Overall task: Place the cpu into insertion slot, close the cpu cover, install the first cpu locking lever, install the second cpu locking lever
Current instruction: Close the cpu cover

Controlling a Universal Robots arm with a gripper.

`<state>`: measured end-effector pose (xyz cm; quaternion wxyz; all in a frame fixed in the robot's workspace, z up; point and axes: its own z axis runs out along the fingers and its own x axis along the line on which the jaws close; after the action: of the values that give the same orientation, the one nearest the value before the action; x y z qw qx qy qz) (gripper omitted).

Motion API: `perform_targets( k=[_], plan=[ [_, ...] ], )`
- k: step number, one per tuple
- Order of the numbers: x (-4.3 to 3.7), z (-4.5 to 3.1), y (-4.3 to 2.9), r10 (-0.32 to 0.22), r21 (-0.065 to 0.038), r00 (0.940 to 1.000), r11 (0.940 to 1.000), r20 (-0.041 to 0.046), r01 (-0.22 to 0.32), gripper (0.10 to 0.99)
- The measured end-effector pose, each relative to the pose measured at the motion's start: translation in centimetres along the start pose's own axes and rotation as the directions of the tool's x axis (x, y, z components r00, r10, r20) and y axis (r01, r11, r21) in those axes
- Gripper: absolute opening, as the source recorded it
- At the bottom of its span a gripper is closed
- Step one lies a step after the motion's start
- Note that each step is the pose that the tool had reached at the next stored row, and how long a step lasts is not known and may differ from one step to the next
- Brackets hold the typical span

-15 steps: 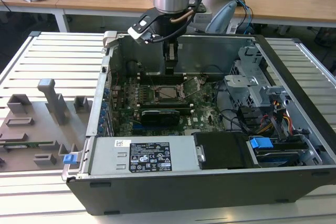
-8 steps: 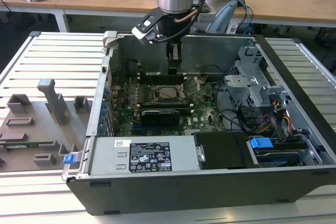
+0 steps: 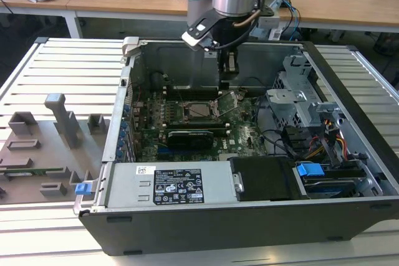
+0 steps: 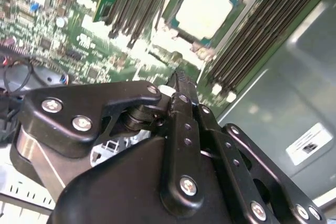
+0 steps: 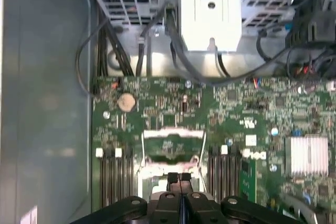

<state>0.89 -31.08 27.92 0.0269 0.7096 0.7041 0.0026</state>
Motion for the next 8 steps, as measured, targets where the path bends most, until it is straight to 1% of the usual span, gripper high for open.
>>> perform_targets(
  k=[2,4,8],
  plan=[
    [0.05,0.05,1.10,0.000,0.005,1.0000,1.0000,0.0031,0.000,0.106],
    [0.10,0.07,1.81,-0.001,0.006,0.9999,1.0000,0.0105,0.001,0.106],
    [0.28,0.14,3.47,-0.001,0.009,0.9998,1.0000,0.0191,0.001,0.106]
  ],
)
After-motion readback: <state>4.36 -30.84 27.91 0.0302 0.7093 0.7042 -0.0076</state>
